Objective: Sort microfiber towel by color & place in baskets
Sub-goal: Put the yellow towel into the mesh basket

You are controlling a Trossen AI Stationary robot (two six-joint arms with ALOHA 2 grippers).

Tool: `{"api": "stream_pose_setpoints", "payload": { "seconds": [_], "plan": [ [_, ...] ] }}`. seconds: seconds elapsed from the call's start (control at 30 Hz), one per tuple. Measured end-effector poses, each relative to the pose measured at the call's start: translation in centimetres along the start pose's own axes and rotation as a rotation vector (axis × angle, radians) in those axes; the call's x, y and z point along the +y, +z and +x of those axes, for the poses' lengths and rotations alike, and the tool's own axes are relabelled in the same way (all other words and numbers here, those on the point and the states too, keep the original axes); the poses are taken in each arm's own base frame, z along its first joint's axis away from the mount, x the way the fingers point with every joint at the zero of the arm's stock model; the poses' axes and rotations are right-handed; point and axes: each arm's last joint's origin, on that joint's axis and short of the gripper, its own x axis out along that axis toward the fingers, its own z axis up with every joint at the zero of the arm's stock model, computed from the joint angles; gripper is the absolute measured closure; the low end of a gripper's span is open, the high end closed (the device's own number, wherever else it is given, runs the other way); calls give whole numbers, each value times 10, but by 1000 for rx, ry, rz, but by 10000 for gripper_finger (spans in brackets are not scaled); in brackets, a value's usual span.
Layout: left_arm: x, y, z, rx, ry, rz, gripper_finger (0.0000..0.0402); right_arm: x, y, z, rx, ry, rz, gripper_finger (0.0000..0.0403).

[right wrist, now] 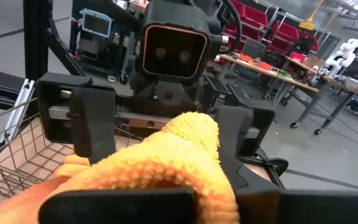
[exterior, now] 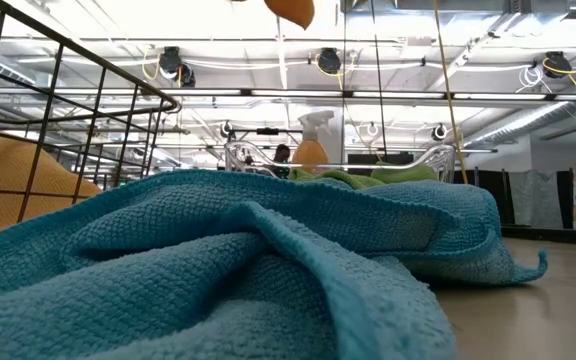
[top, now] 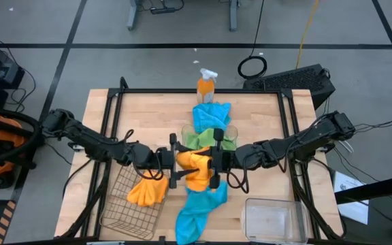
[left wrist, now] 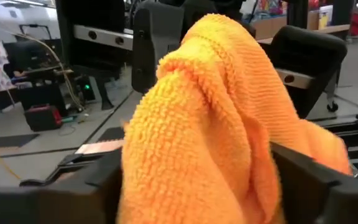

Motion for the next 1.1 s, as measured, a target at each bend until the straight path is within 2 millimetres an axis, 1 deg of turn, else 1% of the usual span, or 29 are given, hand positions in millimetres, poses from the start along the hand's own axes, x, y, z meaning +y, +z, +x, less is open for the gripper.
{"api": "stream_pose_setpoints", "payload": {
  "seconds": [0.07,0.17,0.27,0.3,0.33,0.47,0.57,0.63,0.7,0.73,0.8,0.9,1.0,1.1],
  "plan": [
    [0,0,0,-1,-3,7,164,0,0,0,-2,1,-4,401],
    [-1,0,0,-4,-19,45,261,1,-1,0,9,-3,48,386],
    [-1,-1,0,1,-31,83,364,0,-4,-3,58,5,114,345],
    [-1,-1,-1,3,-34,87,379,0,-6,-4,79,4,122,327],
    [-1,0,-1,0,-35,86,381,0,-6,-5,93,1,134,309],
    [1,3,-4,2,-40,87,370,1,-9,-13,161,4,157,232],
    [2,6,-8,5,-49,88,375,4,-13,-22,239,25,146,181],
    [5,17,-13,-36,-36,72,380,7,-23,-29,338,40,127,154],
    [8,24,-17,-62,-19,59,382,10,-30,-34,410,53,153,132],
    [8,24,-17,-58,-20,59,382,10,-33,-37,456,46,162,123],
    [8,23,-20,-34,-27,68,382,8,-34,-41,480,21,209,111],
    [10,29,-24,-61,-23,59,383,12,-39,-41,516,11,253,103],
    [10,27,-23,-40,-17,66,383,19,-34,-39,460,32,272,101],
    [11,25,-23,-19,10,69,382,22,-20,-37,338,30,276,101]
  ]
}}
